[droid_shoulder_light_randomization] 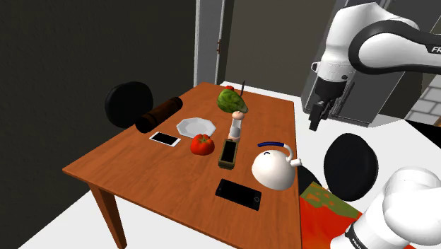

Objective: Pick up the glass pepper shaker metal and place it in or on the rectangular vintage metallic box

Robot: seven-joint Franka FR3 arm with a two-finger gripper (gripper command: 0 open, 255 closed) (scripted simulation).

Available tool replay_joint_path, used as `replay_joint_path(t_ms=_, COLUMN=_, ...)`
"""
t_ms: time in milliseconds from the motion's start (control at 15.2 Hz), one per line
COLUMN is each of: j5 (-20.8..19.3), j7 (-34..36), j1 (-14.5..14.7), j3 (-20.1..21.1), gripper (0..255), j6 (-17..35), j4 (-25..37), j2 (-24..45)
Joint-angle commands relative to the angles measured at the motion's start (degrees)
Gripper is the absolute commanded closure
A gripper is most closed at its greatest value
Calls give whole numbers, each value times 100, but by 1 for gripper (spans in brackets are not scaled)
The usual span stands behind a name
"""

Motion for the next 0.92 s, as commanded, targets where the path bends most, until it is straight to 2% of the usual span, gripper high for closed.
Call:
replay_joint_path(t_ms=0, j5=0, j7=0, j1=0, j3=0, gripper=0, j6=0, j4=0, j2=0)
replay_joint_path(t_ms=462, j5=62, j7=-468, j1=-39, j3=-478, gripper=0, j6=1064, j4=492, j2=1411)
replay_joint_path(t_ms=858, j5=326, j7=-948, j1=-15, j3=-824, gripper=0, j6=1718, j4=1221, j2=2708)
